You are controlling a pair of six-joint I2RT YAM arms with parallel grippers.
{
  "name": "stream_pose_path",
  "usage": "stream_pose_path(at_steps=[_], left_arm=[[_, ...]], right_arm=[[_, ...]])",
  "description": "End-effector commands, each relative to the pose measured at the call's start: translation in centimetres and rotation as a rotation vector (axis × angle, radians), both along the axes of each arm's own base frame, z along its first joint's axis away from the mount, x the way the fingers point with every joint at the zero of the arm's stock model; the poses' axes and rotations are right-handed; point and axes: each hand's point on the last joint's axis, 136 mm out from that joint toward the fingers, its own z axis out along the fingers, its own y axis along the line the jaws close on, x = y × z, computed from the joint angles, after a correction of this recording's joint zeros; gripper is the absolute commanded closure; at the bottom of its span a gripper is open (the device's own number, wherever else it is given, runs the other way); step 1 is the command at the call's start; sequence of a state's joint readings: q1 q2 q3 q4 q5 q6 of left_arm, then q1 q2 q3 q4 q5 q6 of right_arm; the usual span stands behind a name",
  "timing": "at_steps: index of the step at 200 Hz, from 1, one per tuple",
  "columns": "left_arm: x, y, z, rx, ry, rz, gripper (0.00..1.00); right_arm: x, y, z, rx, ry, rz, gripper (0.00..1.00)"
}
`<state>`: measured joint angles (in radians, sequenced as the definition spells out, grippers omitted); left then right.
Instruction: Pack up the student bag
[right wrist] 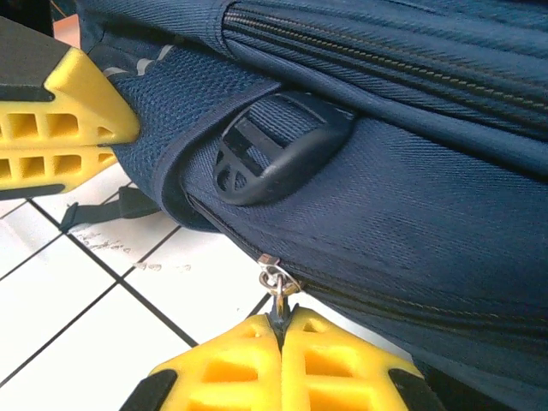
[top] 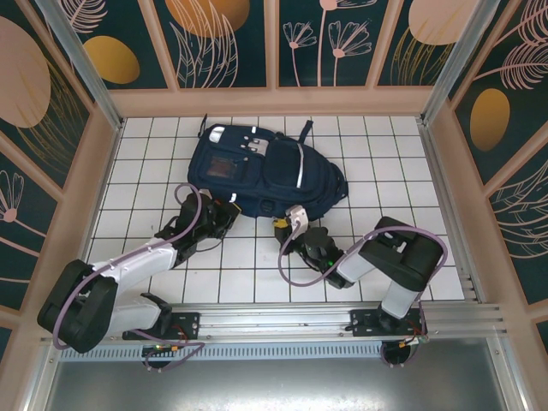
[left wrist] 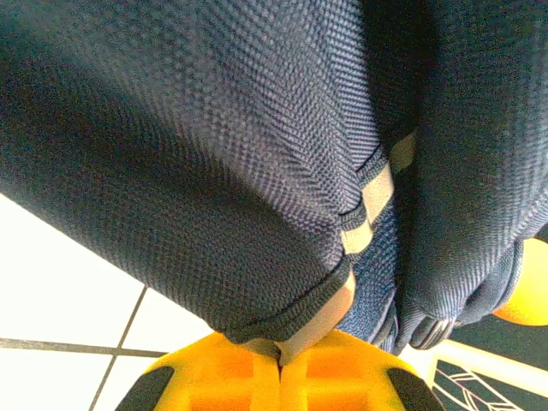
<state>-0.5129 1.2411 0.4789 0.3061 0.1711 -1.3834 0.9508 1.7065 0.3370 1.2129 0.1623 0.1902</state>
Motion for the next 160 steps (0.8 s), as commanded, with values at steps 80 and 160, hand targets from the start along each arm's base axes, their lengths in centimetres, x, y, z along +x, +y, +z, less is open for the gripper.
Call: stream_pose_path(at_steps=[80, 160], left_arm=[[1.3, 3.1, 1.2, 0.033, -0.086, 0.090, 1.00], [1.7, 2.2, 2.5, 0.022, -0.118, 0.039, 1.00]], right_arm=[[-1.1, -2.7, -0.2, -0.009, 0.048, -0.028, 1.00], [-2.2, 0.4, -1.1, -0.073, 0.092, 0.105, 0.71]])
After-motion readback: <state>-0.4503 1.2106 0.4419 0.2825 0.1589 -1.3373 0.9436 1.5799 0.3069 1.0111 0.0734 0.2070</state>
